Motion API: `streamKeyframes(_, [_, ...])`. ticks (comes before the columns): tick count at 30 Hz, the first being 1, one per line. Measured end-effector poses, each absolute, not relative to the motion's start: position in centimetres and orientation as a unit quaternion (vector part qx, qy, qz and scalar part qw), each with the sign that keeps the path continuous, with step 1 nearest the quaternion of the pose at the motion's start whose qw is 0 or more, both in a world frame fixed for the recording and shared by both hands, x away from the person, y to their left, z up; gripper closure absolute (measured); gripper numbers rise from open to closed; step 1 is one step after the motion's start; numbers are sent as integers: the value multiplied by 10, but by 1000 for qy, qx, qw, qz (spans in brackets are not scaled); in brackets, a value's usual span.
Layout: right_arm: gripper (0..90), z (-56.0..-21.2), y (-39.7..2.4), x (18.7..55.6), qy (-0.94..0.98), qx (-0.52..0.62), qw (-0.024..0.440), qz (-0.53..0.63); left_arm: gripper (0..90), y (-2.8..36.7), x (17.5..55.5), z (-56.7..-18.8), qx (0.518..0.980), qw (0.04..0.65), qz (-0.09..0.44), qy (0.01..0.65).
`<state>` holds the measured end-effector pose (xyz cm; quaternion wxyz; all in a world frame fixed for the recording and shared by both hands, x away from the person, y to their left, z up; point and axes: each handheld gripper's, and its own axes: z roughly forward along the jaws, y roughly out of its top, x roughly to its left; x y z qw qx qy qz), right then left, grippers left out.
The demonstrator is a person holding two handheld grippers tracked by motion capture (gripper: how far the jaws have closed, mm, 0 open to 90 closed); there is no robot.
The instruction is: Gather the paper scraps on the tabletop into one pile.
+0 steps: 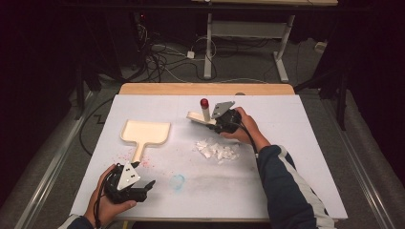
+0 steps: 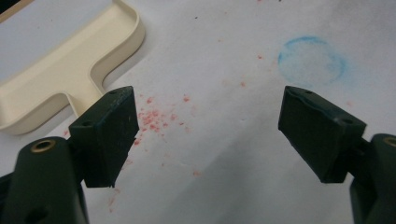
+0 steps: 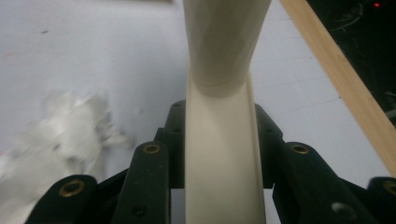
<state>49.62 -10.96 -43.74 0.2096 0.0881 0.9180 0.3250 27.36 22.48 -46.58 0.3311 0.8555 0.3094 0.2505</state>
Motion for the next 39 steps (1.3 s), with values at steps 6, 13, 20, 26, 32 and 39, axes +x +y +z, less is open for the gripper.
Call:
streamKeyframes(6, [674, -431, -133, 473, 924, 55, 182, 332, 194, 223, 273, -467, 860, 326, 242, 309])
streamKeyframes(13, [674, -424, -159, 453, 912, 65, 189, 357, 194, 222, 272, -467, 860, 329, 241, 308])
streamKeyframes(20, [674, -417, -181, 442, 884, 143, 207, 393, 194, 221, 272, -466, 861, 326, 247, 301])
streamKeyframes(26, [674, -411, -193, 436, 875, 208, 237, 367, 194, 222, 269, -464, 862, 325, 247, 302])
streamKeyframes(32, [674, -419, -194, 428, 884, 229, 278, 300, 194, 222, 269, -464, 862, 324, 248, 301])
streamKeyframes(39, [674, -427, -192, 425, 886, 249, 263, 290, 194, 221, 268, -464, 863, 324, 249, 299])
